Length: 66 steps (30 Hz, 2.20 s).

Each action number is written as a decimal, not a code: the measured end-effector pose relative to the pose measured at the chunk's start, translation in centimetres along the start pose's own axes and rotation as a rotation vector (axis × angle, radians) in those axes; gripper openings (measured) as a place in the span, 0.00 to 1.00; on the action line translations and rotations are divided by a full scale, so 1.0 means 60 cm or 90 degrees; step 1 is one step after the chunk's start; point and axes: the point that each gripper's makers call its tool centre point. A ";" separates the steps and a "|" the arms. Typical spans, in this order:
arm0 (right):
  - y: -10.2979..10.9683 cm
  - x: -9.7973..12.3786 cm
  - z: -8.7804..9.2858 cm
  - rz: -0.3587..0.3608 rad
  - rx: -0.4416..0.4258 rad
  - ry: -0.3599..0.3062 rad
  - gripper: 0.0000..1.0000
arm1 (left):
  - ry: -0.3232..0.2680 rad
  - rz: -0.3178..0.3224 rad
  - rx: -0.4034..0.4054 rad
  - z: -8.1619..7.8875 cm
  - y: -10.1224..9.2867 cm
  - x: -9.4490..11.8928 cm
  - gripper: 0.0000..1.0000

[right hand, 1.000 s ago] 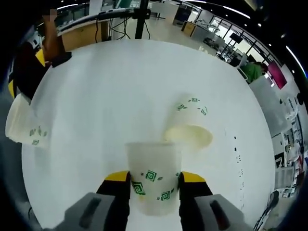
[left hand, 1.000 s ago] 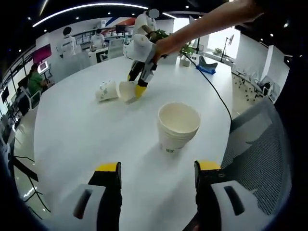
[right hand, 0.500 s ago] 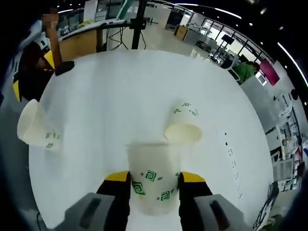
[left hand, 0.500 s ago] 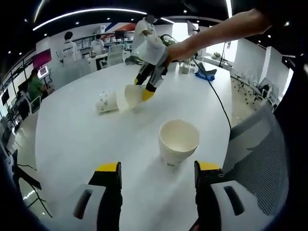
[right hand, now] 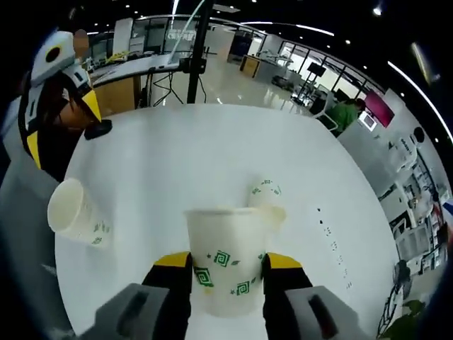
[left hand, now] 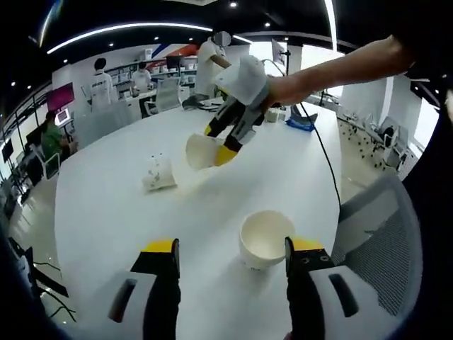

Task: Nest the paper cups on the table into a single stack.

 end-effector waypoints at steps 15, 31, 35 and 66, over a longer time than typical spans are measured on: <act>0.009 0.041 -0.076 0.018 0.024 -0.066 0.37 | -0.043 0.018 -0.005 -0.097 0.001 -0.025 0.57; 0.062 0.074 -0.129 0.011 0.055 -0.118 0.37 | -0.087 0.028 0.025 -0.154 0.007 -0.035 0.48; 0.079 0.078 -0.138 0.010 0.063 -0.128 0.37 | -0.096 0.034 0.033 -0.164 0.004 -0.037 0.45; 0.169 0.124 -0.205 0.054 0.101 -0.210 0.37 | -0.060 0.150 0.104 -0.163 -0.078 -0.039 0.01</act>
Point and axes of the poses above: the point that each gripper's makers call its tool centre point, and the gripper's own axes: x roughly backward along the fingers, y roughly to its left, z roughly out of its underside, and after that the axes turned 8 degrees about x, right-handed
